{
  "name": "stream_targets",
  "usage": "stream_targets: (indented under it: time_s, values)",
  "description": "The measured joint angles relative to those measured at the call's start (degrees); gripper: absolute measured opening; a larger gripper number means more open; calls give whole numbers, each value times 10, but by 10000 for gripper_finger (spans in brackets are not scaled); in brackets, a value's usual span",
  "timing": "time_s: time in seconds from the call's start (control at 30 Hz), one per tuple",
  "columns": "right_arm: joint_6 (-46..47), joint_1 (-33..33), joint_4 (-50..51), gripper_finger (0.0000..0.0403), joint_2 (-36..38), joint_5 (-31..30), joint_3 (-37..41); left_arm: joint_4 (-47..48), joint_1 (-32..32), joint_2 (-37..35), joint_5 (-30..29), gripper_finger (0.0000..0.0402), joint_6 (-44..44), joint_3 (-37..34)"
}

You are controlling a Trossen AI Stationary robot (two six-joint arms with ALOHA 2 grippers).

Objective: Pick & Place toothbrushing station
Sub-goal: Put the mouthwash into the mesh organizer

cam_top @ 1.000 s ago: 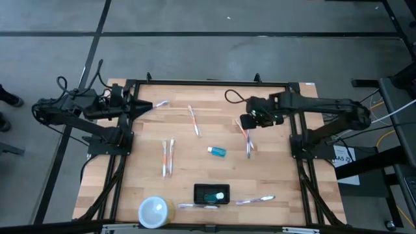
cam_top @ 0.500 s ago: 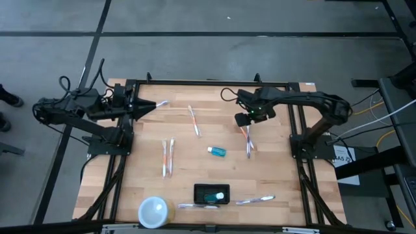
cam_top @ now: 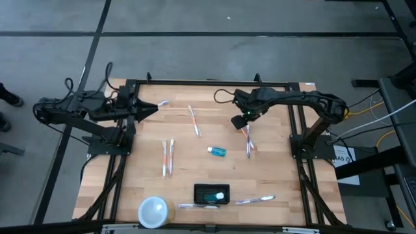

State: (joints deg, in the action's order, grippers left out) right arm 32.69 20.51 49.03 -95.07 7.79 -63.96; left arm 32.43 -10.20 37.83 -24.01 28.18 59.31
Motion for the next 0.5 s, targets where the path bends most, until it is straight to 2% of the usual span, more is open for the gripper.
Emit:
stream_targets:
  time_s: [0.1,0.33,0.5]
  values:
    - [4,-31,-74,217,3,52,0,14,0,4,1,61,12,0]
    - [-25,-136,-107,217,-3,81,0,12,2,13,1,61,10,0]
    - [-49,-179,-218,217,-3,135,0,12,2,24,6,61,-9,0]
